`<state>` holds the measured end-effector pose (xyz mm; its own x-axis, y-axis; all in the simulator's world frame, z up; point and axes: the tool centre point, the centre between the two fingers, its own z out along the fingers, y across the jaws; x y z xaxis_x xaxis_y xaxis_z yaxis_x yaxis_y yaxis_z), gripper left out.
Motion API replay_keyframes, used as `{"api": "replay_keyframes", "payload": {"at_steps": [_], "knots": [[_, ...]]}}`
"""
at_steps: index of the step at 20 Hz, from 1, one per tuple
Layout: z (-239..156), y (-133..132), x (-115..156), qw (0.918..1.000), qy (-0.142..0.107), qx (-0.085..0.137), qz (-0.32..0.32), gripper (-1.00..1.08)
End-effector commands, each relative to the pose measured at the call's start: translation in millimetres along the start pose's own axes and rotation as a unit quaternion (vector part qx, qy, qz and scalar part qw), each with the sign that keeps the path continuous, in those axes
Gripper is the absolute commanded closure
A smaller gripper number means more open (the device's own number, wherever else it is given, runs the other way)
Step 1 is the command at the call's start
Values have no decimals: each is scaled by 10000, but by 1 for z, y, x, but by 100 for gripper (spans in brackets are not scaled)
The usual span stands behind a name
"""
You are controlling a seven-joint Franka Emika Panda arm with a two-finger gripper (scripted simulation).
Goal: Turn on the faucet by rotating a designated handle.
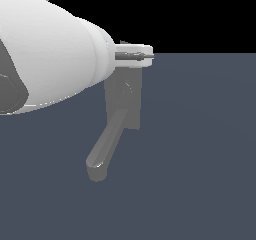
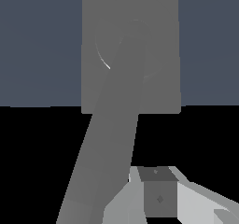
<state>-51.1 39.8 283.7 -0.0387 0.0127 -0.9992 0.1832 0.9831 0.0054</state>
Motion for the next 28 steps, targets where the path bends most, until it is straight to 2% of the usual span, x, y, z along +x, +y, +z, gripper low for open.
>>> {"api": "replay_keyframes", "payload": {"at_steps": [1, 17, 19, 28], "knots": [[2, -12, 0, 10000, -23, 46, 11, 108], [8, -75, 0, 9997, -196, 101, 45, 108], [6, -73, 1, 9998, -165, 113, 39, 108], [7, -93, 21, 9998, -180, 109, 42, 108]]}}
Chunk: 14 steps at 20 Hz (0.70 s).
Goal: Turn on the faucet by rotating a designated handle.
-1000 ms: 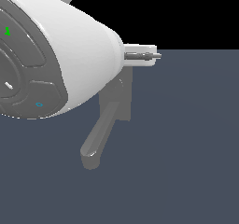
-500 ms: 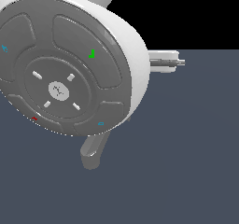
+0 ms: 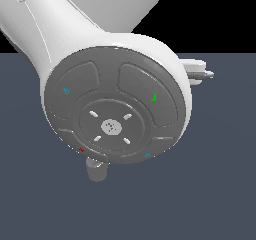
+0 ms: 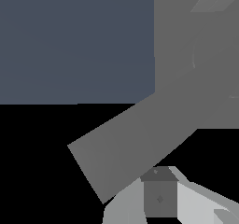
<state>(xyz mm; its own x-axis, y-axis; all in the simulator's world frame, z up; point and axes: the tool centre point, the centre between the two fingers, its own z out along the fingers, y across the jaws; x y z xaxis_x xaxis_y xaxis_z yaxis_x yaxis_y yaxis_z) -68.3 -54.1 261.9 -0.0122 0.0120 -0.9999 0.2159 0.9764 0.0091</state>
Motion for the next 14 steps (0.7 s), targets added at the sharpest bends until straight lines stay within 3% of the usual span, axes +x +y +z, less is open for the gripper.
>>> {"api": "replay_keyframes", "payload": {"at_steps": [1, 14], "knots": [[6, 0, 2, 10000, -51, -57, 21, 108], [8, -25, 26, 10000, -69, -62, 25, 108]]}}
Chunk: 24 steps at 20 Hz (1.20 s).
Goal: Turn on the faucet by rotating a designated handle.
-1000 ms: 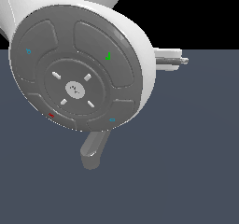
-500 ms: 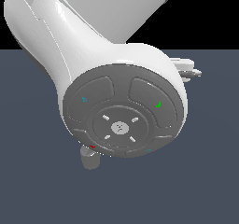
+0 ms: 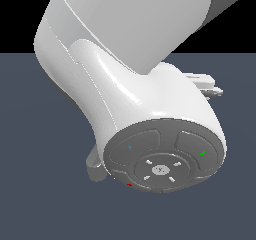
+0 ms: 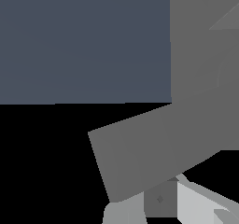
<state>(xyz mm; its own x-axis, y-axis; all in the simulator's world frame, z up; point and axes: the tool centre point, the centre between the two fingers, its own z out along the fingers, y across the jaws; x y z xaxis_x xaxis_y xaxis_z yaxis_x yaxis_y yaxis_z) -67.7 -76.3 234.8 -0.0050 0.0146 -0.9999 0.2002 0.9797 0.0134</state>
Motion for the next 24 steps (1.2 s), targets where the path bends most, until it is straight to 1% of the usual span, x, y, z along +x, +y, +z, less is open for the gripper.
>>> {"api": "replay_keyframes", "payload": {"at_steps": [1, 24], "knots": [[0, 1, 0, 10000, 1, -7, 3, 108], [2, -22, 61, 10000, -35, 16, 5, 108]]}}
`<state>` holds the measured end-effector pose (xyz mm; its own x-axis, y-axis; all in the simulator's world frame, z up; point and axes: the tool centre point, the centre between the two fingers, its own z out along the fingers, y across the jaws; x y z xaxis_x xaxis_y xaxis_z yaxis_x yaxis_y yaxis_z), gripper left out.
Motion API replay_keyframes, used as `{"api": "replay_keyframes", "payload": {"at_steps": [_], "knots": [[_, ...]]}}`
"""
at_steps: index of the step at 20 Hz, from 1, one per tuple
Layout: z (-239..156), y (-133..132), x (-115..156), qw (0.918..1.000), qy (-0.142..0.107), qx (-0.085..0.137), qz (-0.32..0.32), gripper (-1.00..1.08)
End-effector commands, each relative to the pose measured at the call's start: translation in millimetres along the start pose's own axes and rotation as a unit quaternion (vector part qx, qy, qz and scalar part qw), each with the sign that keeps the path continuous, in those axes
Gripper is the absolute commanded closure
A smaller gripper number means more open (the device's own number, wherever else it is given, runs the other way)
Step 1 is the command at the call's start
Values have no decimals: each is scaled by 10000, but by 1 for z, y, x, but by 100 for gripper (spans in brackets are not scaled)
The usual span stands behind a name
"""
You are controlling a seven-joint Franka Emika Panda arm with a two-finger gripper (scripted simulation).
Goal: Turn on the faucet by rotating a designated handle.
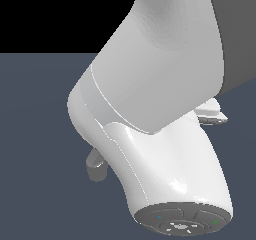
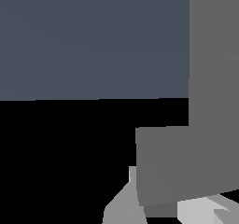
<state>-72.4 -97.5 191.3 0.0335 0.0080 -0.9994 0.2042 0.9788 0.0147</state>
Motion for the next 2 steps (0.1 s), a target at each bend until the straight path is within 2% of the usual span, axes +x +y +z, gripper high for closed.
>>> {"api": "replay_keyframes", "payload": {"at_steps": [1, 2], "knots": [[2, 0, 21, 9999, 160, -5, -2, 108], [2, 0, 21, 9999, 160, -5, -2, 108]]}}
